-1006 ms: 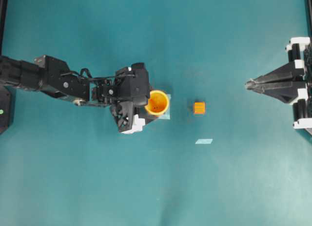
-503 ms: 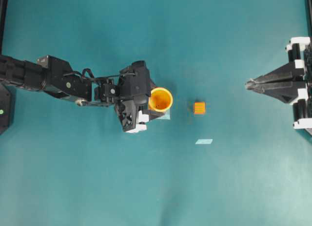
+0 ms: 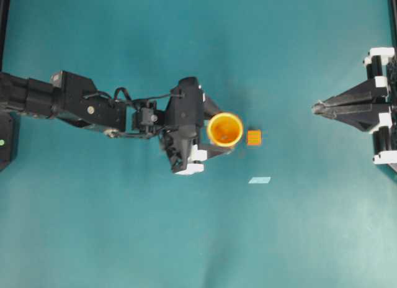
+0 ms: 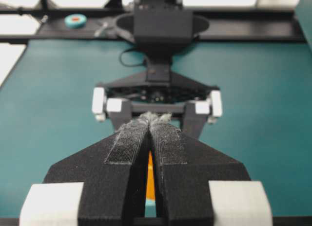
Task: Move the cup toward the block with left arm.
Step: 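Lift and slide the orange cup rightward over the orange cube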
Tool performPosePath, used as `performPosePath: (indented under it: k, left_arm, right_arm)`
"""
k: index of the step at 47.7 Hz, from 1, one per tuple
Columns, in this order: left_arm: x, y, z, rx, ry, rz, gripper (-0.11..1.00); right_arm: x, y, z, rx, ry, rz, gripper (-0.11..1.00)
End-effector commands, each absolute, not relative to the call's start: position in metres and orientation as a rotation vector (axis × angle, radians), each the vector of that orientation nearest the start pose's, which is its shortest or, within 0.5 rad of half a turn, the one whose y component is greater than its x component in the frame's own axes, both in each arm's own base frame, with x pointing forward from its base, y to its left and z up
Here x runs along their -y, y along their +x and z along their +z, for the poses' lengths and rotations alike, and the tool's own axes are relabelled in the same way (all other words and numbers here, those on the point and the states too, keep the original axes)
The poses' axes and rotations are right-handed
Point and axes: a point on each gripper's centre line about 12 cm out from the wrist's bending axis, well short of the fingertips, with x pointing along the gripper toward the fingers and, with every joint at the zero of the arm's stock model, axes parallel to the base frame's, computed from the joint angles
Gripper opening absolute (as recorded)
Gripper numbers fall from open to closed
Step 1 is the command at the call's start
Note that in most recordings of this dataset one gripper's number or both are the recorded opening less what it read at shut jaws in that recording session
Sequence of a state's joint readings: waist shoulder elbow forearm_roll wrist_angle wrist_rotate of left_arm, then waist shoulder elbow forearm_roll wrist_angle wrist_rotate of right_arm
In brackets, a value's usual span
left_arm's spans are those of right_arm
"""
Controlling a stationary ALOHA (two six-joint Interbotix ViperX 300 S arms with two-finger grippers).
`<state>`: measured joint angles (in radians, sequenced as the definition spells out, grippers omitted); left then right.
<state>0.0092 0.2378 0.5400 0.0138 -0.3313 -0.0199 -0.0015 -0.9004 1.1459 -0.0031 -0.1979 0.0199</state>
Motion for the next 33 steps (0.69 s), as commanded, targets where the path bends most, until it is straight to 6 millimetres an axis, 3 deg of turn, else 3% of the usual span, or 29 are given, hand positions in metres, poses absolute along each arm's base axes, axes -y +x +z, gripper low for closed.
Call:
performPosePath:
  k: [1,25,33]
  left_arm:
    - [-0.005,0.462,0.168,-0.374,-0.003,0.007,0.61]
    - [-0.026,0.503,0.181,-0.403,-0.006,0.046,0.61]
    - [-0.025,0.513,0.175,-0.442,-0.006,0.044,0.61]
  right_arm:
    - [0.000,0.214,0.295,-0.012,0.018,0.001,0.00]
    - [0.000,0.213,0.297,-0.005,0.015,0.001,0.00]
    - [0.000,0.213,0.299,0.000,0.015,0.001,0.00]
